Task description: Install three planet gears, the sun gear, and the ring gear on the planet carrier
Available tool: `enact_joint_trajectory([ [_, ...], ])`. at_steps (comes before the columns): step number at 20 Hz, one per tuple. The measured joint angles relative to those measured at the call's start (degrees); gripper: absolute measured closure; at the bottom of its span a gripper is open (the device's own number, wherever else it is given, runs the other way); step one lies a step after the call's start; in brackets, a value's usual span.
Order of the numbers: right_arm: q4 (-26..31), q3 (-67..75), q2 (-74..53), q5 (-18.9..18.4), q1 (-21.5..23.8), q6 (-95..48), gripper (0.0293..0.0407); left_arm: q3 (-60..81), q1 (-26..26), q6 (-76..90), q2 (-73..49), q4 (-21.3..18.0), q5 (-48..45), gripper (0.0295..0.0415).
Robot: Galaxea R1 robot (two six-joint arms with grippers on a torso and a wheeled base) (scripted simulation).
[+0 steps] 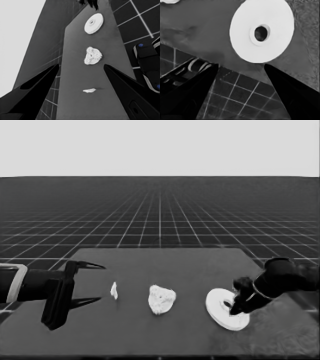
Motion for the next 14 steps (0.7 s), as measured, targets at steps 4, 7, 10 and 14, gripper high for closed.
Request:
enact_joint_trajectory([
  [4,5.63,-19.79,9.53,-6.17,2.23,8.68,0.0315,0.0,0.0,0.0,0.0,0.0,0.0,0.0326],
  [7,6.13,-22.51,10.88,-6.87,2.27,9.37,0.0315,0.0,0.0,0.0,0.0,0.0,0.0,0.0326],
  [10,-0.69,-26.06,12.69,-1.92,-6.25,8.77,0.0315,0.0,0.0,0.0,0.0,0.0,0.0,0.0326],
  [14,-3.44,-28.99,14.19,0.6,-10.05,8.09,0.0315,0.0,0.0,0.0,0.0,0.0,0.0,0.0326],
])
